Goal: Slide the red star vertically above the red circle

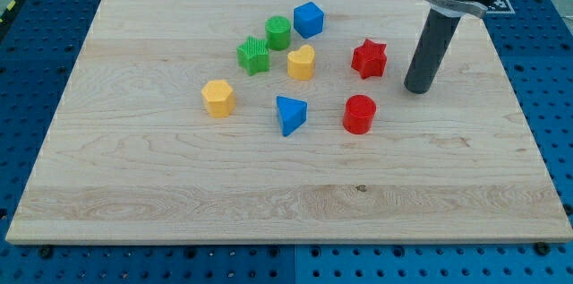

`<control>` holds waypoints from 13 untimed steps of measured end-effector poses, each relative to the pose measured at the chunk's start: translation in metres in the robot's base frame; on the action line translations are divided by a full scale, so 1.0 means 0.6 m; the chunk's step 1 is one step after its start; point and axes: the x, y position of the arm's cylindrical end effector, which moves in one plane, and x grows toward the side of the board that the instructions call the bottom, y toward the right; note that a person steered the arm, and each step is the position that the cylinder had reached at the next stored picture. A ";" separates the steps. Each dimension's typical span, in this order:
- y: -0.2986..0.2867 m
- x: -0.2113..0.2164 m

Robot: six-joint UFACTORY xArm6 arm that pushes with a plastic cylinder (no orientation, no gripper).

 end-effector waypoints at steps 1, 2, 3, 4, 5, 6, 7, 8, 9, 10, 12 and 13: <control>-0.015 0.000; -0.028 -0.007; -0.034 -0.024; -0.036 -0.037; -0.044 -0.044; -0.055 -0.029; -0.063 -0.015; -0.063 -0.016; -0.063 -0.018; -0.063 -0.018; -0.063 -0.027; -0.063 -0.039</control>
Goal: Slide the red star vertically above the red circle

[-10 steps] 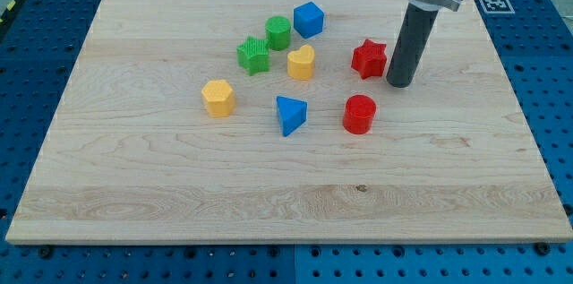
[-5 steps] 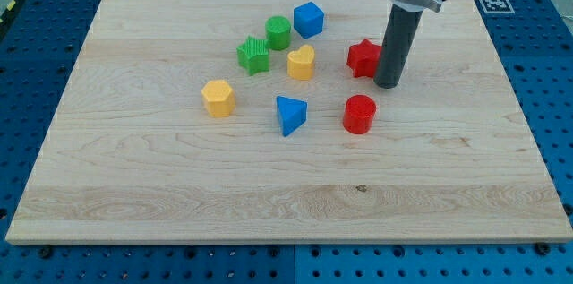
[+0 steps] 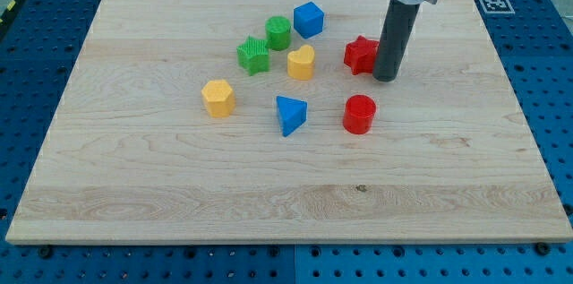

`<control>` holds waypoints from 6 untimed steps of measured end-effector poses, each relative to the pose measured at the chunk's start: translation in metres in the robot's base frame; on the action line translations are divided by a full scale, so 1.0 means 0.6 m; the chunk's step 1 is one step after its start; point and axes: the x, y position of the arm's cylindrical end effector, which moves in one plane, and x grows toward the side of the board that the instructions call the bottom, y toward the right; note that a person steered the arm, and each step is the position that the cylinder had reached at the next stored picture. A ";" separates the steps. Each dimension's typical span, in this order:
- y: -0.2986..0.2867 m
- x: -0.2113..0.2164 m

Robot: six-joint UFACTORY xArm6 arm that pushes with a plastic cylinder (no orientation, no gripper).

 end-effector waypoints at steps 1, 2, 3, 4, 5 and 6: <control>0.000 -0.005; -0.004 -0.012; -0.028 -0.014; -0.037 0.005; -0.037 0.018; -0.037 0.015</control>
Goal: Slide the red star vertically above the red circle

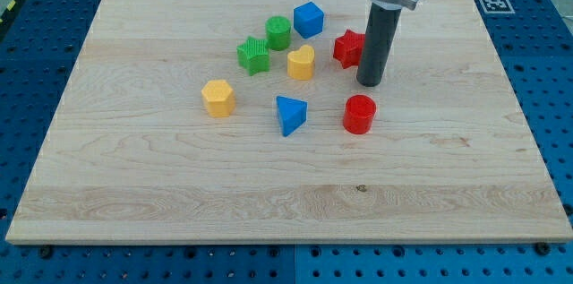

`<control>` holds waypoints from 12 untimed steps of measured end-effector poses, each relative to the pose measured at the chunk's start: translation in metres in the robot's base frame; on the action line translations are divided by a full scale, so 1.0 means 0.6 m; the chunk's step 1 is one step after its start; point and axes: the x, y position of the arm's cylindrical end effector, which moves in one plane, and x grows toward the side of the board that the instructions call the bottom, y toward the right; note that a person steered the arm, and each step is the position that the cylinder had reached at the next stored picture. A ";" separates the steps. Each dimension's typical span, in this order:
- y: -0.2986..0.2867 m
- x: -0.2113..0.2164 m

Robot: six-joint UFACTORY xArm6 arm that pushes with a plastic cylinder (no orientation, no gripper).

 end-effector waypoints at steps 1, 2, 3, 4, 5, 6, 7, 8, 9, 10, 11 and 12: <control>0.000 -0.022; 0.000 -0.040; 0.000 -0.041; -0.007 -0.037; -0.044 -0.026; -0.059 -0.026; -0.059 -0.026; -0.056 -0.026; -0.034 -0.026; -0.018 -0.025; -0.023 0.018; -0.051 0.023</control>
